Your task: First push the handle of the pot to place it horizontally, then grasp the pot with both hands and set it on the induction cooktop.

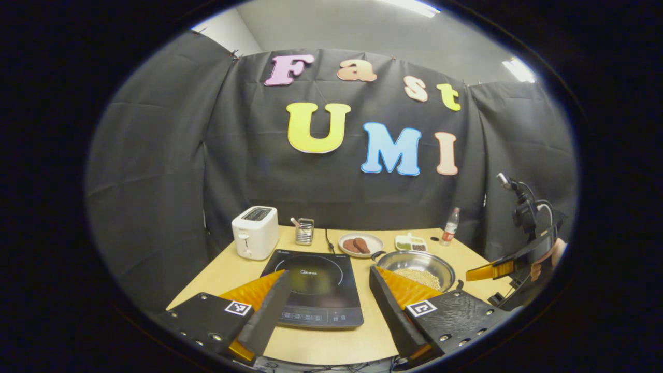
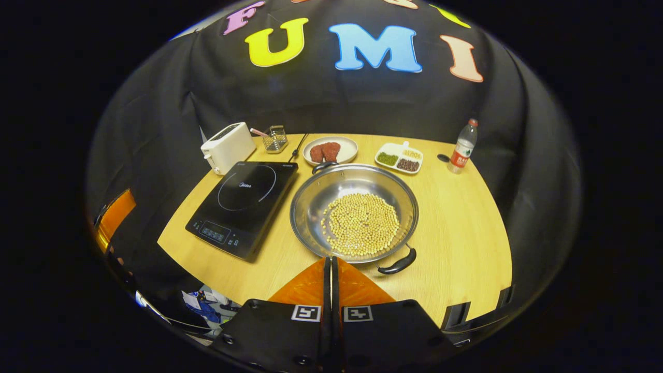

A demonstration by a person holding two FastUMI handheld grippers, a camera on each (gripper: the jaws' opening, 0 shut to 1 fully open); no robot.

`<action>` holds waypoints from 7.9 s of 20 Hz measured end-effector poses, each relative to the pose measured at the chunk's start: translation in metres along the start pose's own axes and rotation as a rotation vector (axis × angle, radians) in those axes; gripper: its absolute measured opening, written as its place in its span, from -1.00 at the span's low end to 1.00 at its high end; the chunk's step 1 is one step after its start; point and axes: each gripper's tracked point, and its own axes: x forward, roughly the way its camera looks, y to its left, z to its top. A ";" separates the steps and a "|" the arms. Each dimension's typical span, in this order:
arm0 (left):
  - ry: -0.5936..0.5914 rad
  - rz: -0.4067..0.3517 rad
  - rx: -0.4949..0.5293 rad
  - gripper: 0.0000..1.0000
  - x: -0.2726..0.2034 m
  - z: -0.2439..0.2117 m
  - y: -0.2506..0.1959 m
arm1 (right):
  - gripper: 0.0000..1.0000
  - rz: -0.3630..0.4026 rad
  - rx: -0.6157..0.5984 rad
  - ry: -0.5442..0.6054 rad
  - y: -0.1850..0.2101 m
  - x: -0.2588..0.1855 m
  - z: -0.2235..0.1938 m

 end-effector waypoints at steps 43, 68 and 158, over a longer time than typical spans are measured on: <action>0.166 0.095 0.032 0.79 0.098 -0.029 -0.183 | -0.96 0.045 0.056 0.219 -0.160 0.115 -0.021; 0.322 -0.026 -0.090 0.84 0.184 -0.063 -0.166 | 0.22 -0.125 0.317 0.085 -0.229 0.127 0.025; 0.578 -0.090 -0.398 -0.04 0.374 -0.229 -0.158 | 0.01 0.136 0.227 0.052 -0.252 0.223 0.098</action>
